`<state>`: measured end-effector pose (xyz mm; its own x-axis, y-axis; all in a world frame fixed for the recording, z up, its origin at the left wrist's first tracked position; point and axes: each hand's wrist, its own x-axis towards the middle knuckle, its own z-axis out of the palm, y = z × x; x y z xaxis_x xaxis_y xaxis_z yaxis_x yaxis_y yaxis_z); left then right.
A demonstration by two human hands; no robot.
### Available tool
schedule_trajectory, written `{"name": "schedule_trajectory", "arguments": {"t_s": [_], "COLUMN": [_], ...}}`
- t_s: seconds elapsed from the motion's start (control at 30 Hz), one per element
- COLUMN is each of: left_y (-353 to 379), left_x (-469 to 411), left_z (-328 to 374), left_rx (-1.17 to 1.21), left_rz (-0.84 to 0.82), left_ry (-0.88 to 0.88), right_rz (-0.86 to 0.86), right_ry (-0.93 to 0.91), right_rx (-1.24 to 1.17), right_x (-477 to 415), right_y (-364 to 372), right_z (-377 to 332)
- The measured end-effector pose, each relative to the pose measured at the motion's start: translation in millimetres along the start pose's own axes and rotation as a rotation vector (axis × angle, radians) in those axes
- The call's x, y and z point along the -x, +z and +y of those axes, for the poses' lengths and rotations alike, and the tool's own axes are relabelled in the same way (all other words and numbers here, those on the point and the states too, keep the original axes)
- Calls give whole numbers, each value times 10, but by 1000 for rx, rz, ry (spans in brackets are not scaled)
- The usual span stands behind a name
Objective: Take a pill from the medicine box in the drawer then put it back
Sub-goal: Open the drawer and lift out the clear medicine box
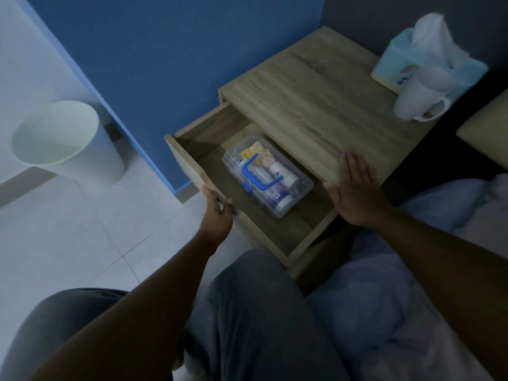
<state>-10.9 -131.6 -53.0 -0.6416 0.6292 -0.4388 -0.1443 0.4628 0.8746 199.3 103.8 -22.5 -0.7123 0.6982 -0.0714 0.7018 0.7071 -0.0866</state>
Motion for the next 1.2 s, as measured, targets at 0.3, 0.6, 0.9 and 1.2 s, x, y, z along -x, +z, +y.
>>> {"name": "schedule_trajectory", "arguments": {"t_s": [0.3, 0.6, 0.9, 1.2], "left_y": [-13, -24, -77, 29], "left_x": [76, -34, -674, -1102], "left_z": [28, 543, 876, 799], "left_rx": [-67, -328, -426, -376], "left_rz": [68, 301, 22, -1], "left_ry": [67, 344, 114, 26], "right_rz": [-22, 86, -32, 54], "right_ry": [3, -249, 377, 703], "right_rx": [-15, -23, -547, -835], "right_x": [1, 400, 384, 50], "right_y": [-11, -91, 217, 372], "right_z": [17, -773, -1396, -1446]}}
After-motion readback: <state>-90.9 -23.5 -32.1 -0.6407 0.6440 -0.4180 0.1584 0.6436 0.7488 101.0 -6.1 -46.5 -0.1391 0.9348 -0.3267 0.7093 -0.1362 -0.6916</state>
